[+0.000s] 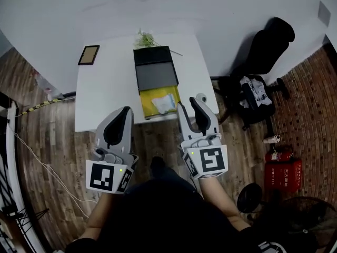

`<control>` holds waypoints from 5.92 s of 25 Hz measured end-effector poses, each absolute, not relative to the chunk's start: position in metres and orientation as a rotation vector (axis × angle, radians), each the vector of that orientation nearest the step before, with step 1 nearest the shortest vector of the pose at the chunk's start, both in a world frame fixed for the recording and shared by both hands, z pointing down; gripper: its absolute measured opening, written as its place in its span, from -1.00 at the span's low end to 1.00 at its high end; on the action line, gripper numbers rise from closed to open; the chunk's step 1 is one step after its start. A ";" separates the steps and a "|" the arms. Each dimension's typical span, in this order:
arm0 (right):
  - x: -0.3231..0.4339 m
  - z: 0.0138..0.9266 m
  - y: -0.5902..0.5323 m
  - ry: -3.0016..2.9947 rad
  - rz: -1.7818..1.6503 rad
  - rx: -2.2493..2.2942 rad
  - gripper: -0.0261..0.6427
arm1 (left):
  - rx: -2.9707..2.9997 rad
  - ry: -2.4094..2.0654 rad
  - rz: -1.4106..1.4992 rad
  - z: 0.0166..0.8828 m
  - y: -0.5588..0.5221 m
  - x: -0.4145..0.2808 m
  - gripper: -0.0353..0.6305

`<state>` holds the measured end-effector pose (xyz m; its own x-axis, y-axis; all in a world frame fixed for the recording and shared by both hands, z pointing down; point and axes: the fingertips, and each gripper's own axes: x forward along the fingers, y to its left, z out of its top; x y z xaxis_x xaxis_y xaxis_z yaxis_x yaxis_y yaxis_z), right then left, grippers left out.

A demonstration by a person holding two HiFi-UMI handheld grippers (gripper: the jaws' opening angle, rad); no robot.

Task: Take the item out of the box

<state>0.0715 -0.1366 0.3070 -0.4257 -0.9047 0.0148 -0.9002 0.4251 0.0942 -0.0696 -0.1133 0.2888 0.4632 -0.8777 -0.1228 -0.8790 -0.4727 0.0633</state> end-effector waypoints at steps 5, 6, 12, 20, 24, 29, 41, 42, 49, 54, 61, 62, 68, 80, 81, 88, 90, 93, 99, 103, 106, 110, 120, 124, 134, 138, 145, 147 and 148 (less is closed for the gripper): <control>0.074 0.304 -0.196 -2.623 -0.128 1.581 -0.58 | -2.636 1.677 0.236 0.286 -0.168 -0.070 -0.86; 0.074 0.305 -0.206 -2.628 -0.129 1.572 -0.58 | -2.629 1.691 0.237 0.287 -0.177 -0.071 -0.86; 0.073 0.314 -0.253 -2.653 -0.116 1.517 -0.58 | -2.600 1.754 0.231 0.296 -0.220 -0.073 -0.86; 0.079 0.323 -0.294 -2.660 -0.097 1.509 -0.58 | -2.597 1.784 0.212 0.305 -0.258 -0.069 -0.86; 0.078 0.328 -0.299 -2.654 -0.079 1.505 -0.58 | -2.612 1.775 0.197 0.308 -0.266 -0.067 -0.86; 0.076 0.333 -0.304 -2.649 -0.062 1.516 -0.58 | -2.632 1.750 0.178 0.309 -0.276 -0.067 -0.86; 0.074 0.362 -0.307 -2.576 -0.025 1.553 -0.58 | -2.732 1.686 0.061 0.332 -0.294 -0.066 -0.86; 0.074 0.366 -0.307 -2.567 -0.021 1.551 -0.58 | -2.747 1.686 0.053 0.337 -0.295 -0.066 -0.86; 0.067 0.409 -0.307 -2.500 0.050 1.506 -0.58 | -2.814 1.684 -0.035 0.369 -0.303 -0.070 -0.86; 0.064 0.447 -0.306 -2.440 0.105 1.445 -0.57 | -2.844 1.676 -0.076 0.384 -0.307 -0.072 -0.86; 0.061 0.492 -0.300 -2.377 0.184 1.344 -0.57 | -2.869 1.662 -0.137 0.400 -0.309 -0.071 -0.86; 0.060 0.497 -0.299 -2.374 0.189 1.331 -0.57 | -2.873 1.664 -0.144 0.403 -0.309 -0.071 -0.86; 0.057 0.534 -0.288 -2.330 0.250 1.213 -0.56 | -2.893 1.659 -0.177 0.413 -0.308 -0.068 -0.86; 0.048 0.592 -0.260 -2.200 0.345 0.860 -0.52 | -2.908 1.651 -0.210 0.422 -0.301 -0.066 -0.86; 0.047 0.596 -0.258 -2.187 0.353 0.824 -0.50 | -2.907 1.653 -0.209 0.422 -0.302 -0.066 -0.86; 0.047 0.615 -0.247 -2.057 0.292 0.637 -0.49 | -2.900 1.673 -0.220 0.424 -0.299 -0.071 -0.86; 0.047 0.621 -0.244 -2.015 0.272 0.588 -0.49 | -2.899 1.678 -0.223 0.424 -0.298 -0.071 -0.86; 0.049 0.630 -0.240 -1.952 0.211 0.524 -0.49 | -2.893 1.686 -0.233 0.426 -0.296 -0.072 -0.86; 0.046 0.641 -0.240 -1.878 0.143 0.438 -0.49 | -2.888 1.706 -0.223 0.426 -0.293 -0.080 -0.86; 0.045 0.648 -0.243 -1.831 0.134 0.388 -0.49 | -2.882 1.724 -0.227 0.427 -0.294 -0.084 -0.86; 0.043 0.652 -0.245 -1.810 0.135 0.370 -0.49 | -2.873 1.738 -0.232 0.428 -0.293 -0.087 -0.86; 0.043 0.655 -0.247 -1.788 0.129 0.372 -0.60 | -2.864 1.756 -0.233 0.428 -0.292 -0.093 -0.86; 0.039 0.630 -0.257 -1.833 0.093 0.464 -0.78 | -2.860 1.753 -0.234 0.426 -0.290 -0.094 -0.86; 0.036 0.600 -0.264 -1.885 0.056 0.546 -0.78 | -2.860 1.736 -0.221 0.423 -0.288 -0.090 -0.86; 0.032 0.511 -0.281 -1.997 -0.062 0.774 -0.78 | -2.857 1.693 -0.179 0.411 -0.279 -0.081 -0.86; 0.033 0.477 -0.286 -2.029 -0.116 0.874 -0.78 | -2.855 1.669 -0.171 0.406 -0.276 -0.079 -0.86; 0.040 0.432 -0.291 -2.070 -0.207 1.046 -0.78 | -2.827 1.638 -0.152 0.394 -0.273 -0.075 -0.86; 0.043 0.421 -0.293 -2.078 -0.236 1.099 -0.78 | -2.811 1.629 -0.146 0.389 -0.272 -0.075 -0.86; 0.045 0.415 -0.294 -2.083 -0.252 1.126 -0.78 | -2.805 1.627 -0.141 0.387 -0.272 -0.075 -0.86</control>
<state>0.0446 -0.2935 0.4154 -0.3392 -0.7861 0.5166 -0.6405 0.5953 0.4853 -0.0752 -0.2725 0.3869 0.4948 -0.8597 0.1271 -0.8687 -0.4932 0.0462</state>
